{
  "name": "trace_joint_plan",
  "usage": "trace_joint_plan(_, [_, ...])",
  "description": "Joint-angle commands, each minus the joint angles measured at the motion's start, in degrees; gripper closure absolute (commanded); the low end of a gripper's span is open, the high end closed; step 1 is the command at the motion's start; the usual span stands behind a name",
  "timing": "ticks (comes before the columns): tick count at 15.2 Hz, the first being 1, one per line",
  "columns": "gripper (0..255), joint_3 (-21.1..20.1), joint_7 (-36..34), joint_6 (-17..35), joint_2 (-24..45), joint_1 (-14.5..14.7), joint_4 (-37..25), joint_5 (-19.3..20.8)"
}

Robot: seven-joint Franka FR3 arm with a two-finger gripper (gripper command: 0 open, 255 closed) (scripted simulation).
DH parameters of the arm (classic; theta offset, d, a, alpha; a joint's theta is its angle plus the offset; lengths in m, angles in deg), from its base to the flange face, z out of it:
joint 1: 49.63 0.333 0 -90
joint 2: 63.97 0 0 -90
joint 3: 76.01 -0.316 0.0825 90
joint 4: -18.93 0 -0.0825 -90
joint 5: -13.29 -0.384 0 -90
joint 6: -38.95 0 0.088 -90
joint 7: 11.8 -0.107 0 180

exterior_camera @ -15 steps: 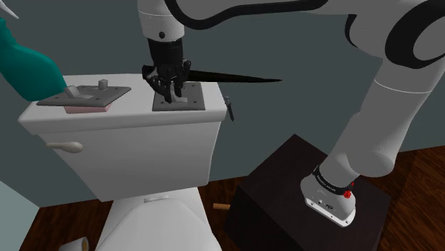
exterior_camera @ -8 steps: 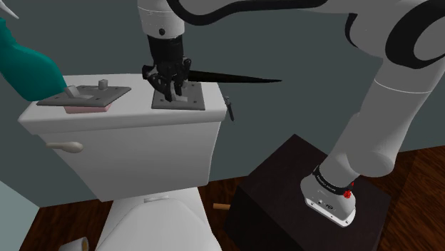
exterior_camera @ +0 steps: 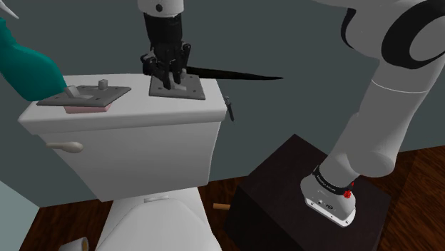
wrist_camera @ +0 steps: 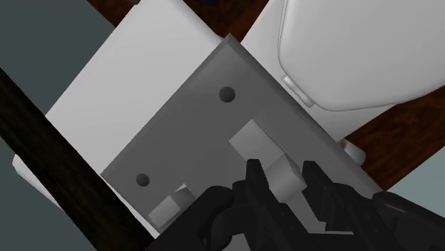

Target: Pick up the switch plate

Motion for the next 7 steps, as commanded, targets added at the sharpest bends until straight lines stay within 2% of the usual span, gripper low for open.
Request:
trace_joint_plan(1, [255,-0.05,-0.02,-1.93,0.62,0.32,-2.51,0.31])
trace_joint_plan(5, [255,-0.16,-0.13,-5.72,2.06,1.12,-7.59,1.03])
trace_joint_plan(7, [255,-0.16,-0.14,-5.87,2.12,1.15,-7.79,1.06])
